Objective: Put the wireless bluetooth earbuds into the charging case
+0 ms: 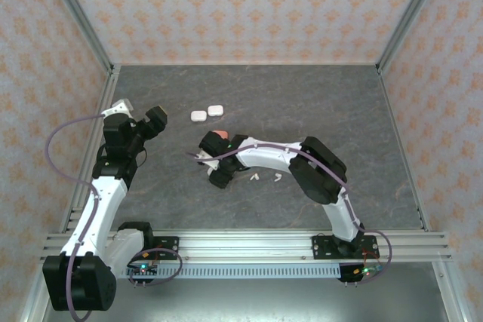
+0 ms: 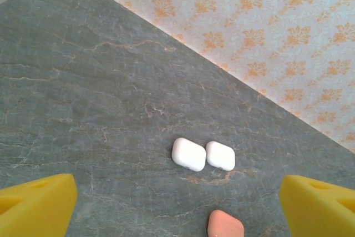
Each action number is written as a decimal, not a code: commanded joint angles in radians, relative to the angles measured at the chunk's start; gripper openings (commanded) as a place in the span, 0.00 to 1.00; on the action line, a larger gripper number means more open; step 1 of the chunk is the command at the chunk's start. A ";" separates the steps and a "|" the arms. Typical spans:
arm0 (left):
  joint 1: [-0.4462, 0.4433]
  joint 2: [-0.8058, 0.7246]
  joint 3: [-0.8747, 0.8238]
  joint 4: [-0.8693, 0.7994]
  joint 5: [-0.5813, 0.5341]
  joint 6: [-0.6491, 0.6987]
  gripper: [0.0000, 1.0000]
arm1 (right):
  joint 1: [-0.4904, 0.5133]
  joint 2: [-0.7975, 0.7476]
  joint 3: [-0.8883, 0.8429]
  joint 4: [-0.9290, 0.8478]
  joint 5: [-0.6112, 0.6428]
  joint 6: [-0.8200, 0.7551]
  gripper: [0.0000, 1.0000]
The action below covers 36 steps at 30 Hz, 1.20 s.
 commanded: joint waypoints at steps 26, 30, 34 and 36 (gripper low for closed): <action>-0.239 0.206 0.363 -0.002 0.802 0.138 0.84 | -0.078 -0.792 -0.307 0.304 0.212 -0.257 0.36; -0.315 0.248 0.411 -0.036 0.848 0.195 0.81 | -0.079 -0.808 -0.290 0.284 0.235 -0.312 0.36; -0.367 0.280 0.463 -0.145 0.856 0.289 0.78 | -0.079 -0.813 -0.276 0.280 0.241 -0.336 0.36; -0.379 0.297 0.483 -0.193 0.866 0.322 0.75 | -0.079 -0.818 -0.271 0.282 0.236 -0.336 0.36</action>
